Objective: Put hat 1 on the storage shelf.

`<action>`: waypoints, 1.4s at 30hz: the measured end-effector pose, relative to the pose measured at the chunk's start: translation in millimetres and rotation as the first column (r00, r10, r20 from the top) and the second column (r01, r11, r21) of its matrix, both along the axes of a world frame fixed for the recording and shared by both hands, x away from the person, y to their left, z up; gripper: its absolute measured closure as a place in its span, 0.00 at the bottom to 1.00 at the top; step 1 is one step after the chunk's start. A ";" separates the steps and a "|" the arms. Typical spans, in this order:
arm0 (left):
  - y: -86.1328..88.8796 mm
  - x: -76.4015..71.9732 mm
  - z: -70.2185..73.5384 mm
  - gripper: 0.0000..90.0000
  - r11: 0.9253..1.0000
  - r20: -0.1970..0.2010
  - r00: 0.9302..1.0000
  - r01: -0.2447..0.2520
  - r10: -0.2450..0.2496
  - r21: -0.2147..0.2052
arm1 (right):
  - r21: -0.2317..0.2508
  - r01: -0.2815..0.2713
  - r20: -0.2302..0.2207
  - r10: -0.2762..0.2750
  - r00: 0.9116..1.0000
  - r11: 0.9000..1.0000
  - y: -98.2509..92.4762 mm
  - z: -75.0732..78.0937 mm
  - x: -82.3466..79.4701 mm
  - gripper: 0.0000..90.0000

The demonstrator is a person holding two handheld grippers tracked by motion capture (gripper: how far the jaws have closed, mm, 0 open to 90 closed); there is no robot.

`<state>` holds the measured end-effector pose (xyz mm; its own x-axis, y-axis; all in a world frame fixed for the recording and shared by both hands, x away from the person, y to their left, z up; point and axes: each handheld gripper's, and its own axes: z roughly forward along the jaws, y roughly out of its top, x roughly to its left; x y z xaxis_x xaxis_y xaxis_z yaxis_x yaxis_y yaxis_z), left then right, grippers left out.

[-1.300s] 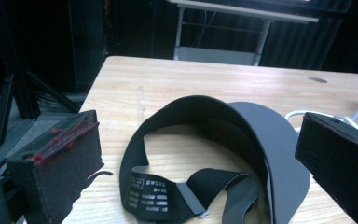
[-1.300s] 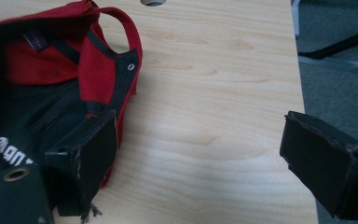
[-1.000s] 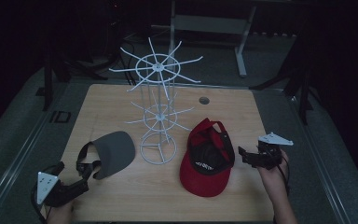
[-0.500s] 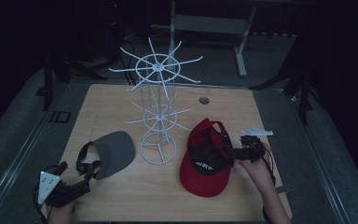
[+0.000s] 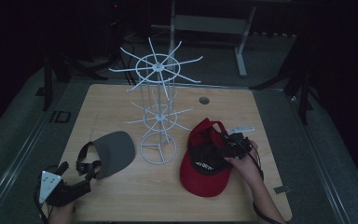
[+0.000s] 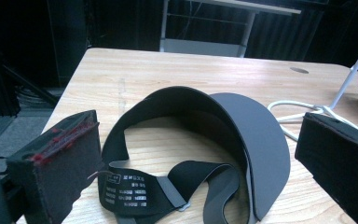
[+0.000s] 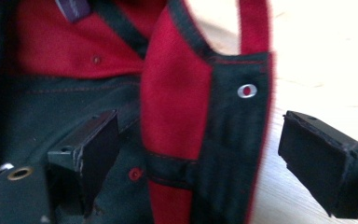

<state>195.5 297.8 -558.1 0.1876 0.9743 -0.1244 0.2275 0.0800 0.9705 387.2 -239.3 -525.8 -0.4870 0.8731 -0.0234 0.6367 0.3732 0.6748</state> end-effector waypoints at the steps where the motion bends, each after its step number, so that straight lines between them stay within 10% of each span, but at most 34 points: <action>1: -0.2 -0.1 0.0 0.01 1.000 -0.003 1.000 0.001 -0.001 0.002 | -0.016 0.000 0.000 0.000 1.000 1.000 2.6 -2.2 0.7 0.14; 16: -1.1 -0.6 0.3 0.01 1.000 -0.004 1.000 0.002 -0.002 0.012 | -0.140 -0.043 -0.006 0.043 0.999 0.989 18.2 -14.8 -2.1 0.61; 21: -1.0 -0.8 0.2 0.01 1.000 -0.005 1.000 0.001 -0.001 0.012 | -0.161 -0.039 0.010 0.041 0.999 0.986 21.8 -15.7 -5.0 0.91; 42: -0.2 -0.5 0.8 0.01 1.000 -0.003 1.000 0.007 -0.007 -0.002 | -0.035 0.024 0.178 -0.017 0.984 0.999 4.8 56.2 -19.3 0.93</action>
<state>195.0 297.7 -557.3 0.1938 0.9728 -0.1272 0.2309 0.0807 0.9696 367.9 -234.4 -469.6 -0.4544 0.8796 -0.1409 0.5152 0.3886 0.7639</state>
